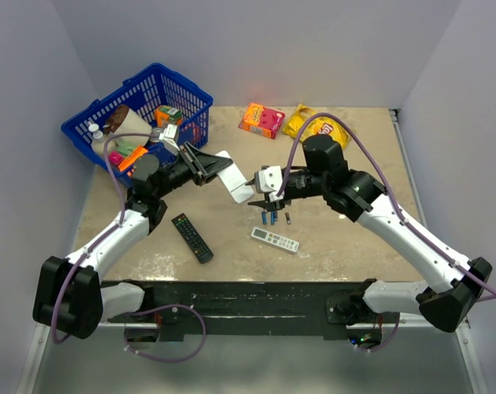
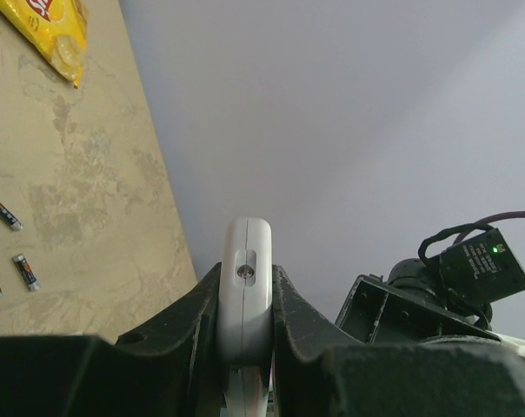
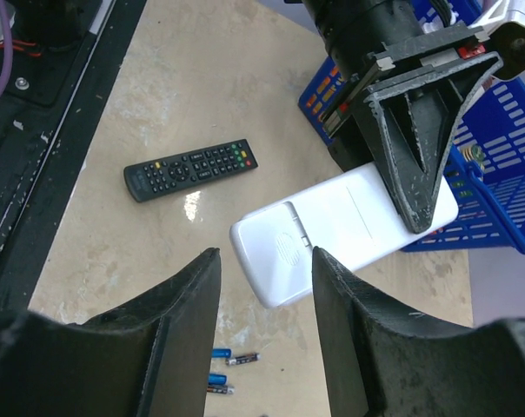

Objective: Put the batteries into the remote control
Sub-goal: Load the battery cover into the remote control.

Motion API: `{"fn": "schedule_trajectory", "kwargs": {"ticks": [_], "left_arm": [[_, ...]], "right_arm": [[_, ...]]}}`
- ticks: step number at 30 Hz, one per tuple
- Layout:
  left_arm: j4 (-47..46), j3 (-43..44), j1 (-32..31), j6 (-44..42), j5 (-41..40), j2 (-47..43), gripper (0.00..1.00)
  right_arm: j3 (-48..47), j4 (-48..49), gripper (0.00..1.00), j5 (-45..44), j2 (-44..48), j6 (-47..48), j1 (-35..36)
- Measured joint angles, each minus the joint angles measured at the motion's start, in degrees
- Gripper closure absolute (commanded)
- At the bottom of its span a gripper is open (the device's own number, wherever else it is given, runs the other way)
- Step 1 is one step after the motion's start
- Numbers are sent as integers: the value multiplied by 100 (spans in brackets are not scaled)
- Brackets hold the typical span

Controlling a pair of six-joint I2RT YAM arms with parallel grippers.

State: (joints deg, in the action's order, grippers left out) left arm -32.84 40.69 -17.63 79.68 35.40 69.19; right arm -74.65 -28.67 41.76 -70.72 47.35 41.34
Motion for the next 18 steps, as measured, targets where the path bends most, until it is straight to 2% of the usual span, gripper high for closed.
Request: {"fn": "schedule_trajectory", "kwargs": {"ticks": [18], "left_arm": [[-4, 127, 0, 0, 103, 2, 100]], "right_arm": [[0, 0, 56, 192, -382, 374, 0]]}}
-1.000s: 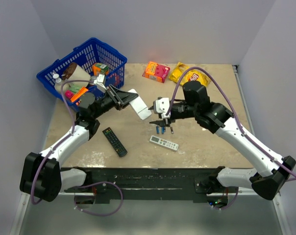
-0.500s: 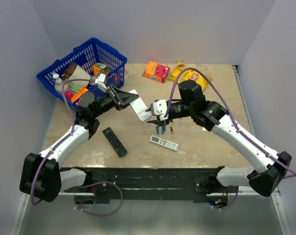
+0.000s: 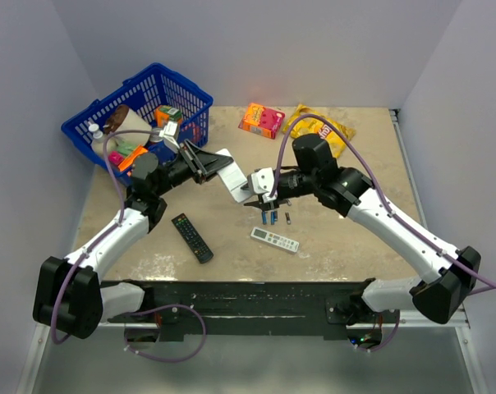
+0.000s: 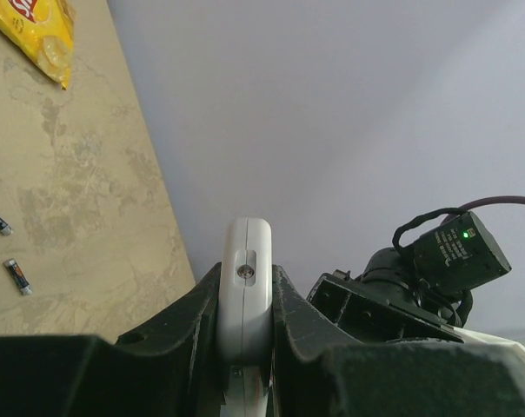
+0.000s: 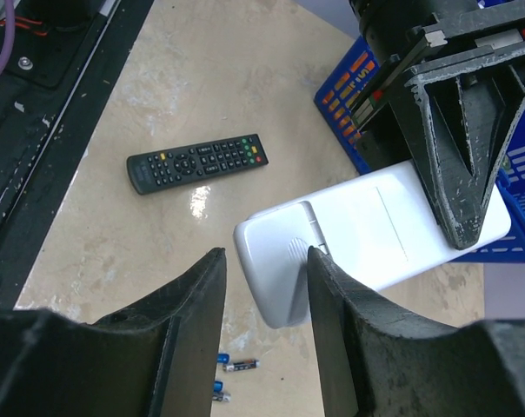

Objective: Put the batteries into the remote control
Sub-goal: Load the battery cover into the remote control.

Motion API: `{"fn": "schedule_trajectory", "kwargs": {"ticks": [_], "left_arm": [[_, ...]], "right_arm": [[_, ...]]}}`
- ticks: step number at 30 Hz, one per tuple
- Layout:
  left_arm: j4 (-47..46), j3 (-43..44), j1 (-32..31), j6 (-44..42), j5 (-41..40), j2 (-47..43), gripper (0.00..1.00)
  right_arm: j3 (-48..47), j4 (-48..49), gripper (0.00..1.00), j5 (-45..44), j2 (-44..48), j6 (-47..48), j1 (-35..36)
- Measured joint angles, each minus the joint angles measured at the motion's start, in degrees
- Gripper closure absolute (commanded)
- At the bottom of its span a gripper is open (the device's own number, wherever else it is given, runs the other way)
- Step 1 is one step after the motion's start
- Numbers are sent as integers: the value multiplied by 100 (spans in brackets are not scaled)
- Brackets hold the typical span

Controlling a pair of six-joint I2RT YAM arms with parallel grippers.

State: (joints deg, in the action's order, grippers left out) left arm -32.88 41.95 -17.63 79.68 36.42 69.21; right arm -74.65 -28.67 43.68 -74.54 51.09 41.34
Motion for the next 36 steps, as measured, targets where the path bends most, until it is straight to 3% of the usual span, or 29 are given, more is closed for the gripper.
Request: {"fn": "schedule_trajectory", "kwargs": {"ticks": [36], "left_arm": [[-431, 160, 140, 155, 295, 455, 100]], "right_arm": [[201, 667, 68, 37, -238, 343, 26]]}}
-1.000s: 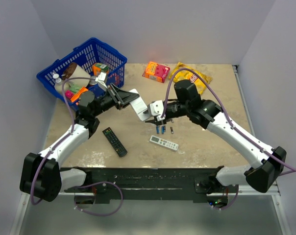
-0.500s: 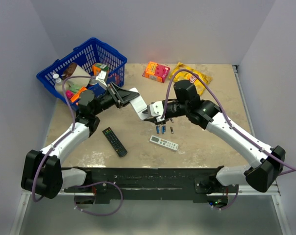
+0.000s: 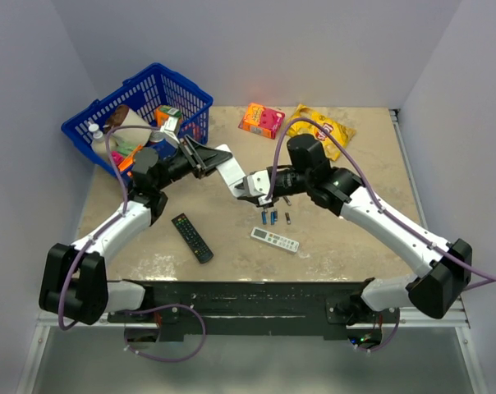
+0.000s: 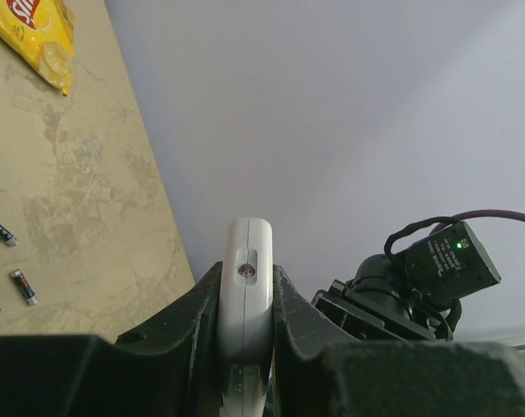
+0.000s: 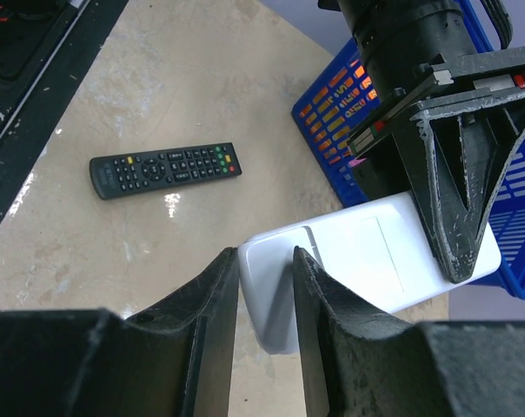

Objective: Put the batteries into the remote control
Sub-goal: Load the battery cover into the remote control.

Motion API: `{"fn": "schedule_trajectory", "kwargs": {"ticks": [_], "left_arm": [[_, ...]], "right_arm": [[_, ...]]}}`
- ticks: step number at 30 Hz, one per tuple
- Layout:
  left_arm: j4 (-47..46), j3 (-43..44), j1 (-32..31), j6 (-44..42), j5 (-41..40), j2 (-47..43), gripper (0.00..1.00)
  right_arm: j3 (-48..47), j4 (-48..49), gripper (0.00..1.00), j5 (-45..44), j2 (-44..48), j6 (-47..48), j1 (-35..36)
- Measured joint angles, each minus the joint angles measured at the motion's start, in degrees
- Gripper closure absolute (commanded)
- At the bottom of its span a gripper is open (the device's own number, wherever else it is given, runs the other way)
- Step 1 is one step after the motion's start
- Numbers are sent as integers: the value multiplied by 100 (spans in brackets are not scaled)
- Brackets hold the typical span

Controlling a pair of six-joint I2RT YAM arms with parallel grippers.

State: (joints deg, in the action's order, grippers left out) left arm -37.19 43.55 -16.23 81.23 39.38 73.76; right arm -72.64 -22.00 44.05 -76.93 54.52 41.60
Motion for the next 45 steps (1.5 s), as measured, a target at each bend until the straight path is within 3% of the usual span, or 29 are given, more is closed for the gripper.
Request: {"fn": "schedule_trajectory", "kwargs": {"ticks": [18, 28, 29, 31, 35, 39, 45], "left_arm": [[-557, 129, 210, -131, 229, 463, 100], [-520, 212, -87, -240, 809, 487, 100], [-389, 267, -103, -363, 804, 485, 100], [-83, 391, -105, -658, 774, 461, 100], [581, 647, -105, -1460, 437, 367, 100], [1130, 719, -109, -2046, -66, 280, 100], [2006, 802, -219, -2671, -1102, 114, 100]], "right_arm": [[-398, 24, 70, -15, -621, 144, -94], [-640, 798, 66, 122, -782, -52, -31], [-640, 758, 64, 68, -739, -144, -48], [-636, 697, 52, -55, -610, -361, -101], [-511, 839, 19, -457, -46, -1204, -186], [-492, 1073, 2, -1145, 616, -2273, -188], [-507, 946, 2, -2170, 809, -3847, -188]]}}
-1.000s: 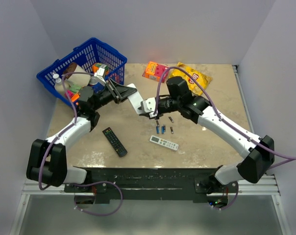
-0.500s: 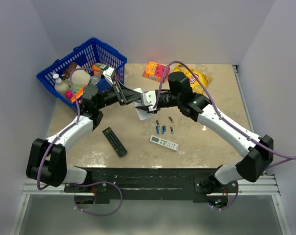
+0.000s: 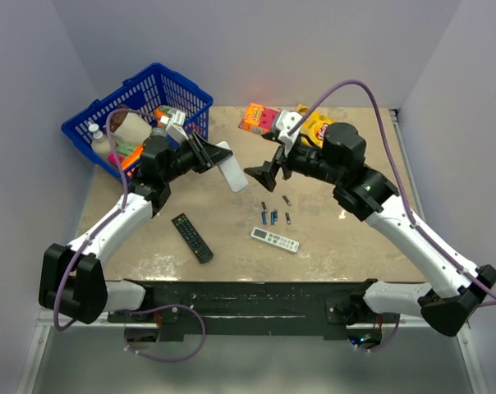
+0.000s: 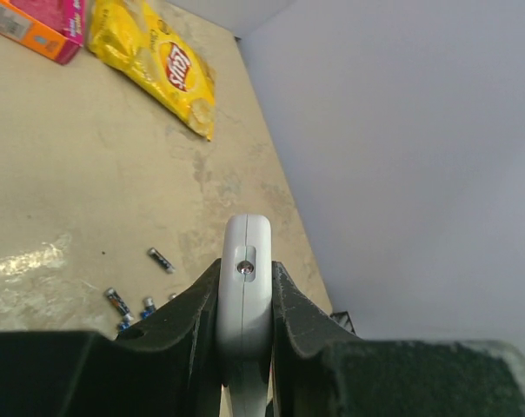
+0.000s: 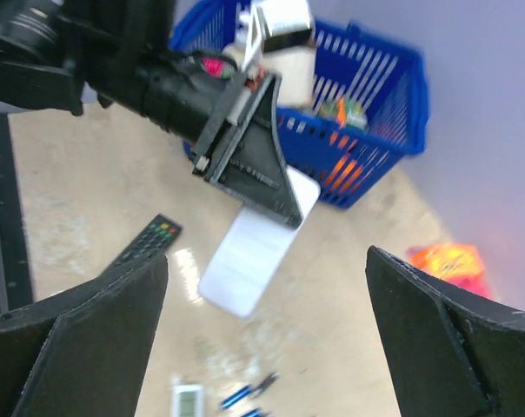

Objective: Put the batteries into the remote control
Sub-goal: Load the battery cover into the remote control, then place the remote control at the center of the board.

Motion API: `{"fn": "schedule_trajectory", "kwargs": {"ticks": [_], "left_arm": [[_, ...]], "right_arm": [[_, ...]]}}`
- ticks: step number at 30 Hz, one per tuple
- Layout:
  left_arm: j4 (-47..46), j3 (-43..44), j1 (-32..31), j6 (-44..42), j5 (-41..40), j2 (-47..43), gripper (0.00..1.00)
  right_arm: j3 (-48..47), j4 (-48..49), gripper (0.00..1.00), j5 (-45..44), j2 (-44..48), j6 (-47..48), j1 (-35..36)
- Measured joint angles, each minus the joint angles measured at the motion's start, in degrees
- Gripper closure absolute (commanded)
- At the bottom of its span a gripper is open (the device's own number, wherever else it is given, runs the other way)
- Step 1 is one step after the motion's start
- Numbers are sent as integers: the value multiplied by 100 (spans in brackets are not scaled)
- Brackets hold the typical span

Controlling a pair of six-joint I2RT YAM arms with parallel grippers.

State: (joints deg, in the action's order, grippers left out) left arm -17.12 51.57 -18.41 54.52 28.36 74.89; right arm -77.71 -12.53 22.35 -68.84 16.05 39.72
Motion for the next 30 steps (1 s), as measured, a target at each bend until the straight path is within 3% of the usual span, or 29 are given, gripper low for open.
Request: {"fn": "schedule_trajectory", "kwargs": {"ticks": [10, 16, 22, 24, 25, 27, 28, 30], "left_arm": [[616, 181, -511, -356, -1167, -173, 100], [664, 264, -726, -422, -1388, -168, 100], [721, 299, -846, -435, -1462, -155, 100], [734, 310, -868, -446, -1473, -151, 100], [748, 310, -872, -461, -1493, -151, 100], [763, 313, -874, -463, -1534, -151, 100], [780, 326, -874, -474, -1558, -149, 98], [809, 339, -874, -533, -1563, -151, 86]], "right_arm": [[492, -389, 2, -1016, -710, -1746, 280], [496, -203, 2, -1325, -1108, -2017, 433], [498, 15, 9, -1692, -1510, -2131, 452], [498, 68, 21, -1777, -1572, -2151, 455], [498, 96, 33, -1847, -1598, -2173, 463], [498, 103, 47, -1860, -1606, -2201, 487], [498, 105, 64, -1878, -1606, -2203, 501], [498, 116, 79, -1950, -1600, -2245, 551]]}}
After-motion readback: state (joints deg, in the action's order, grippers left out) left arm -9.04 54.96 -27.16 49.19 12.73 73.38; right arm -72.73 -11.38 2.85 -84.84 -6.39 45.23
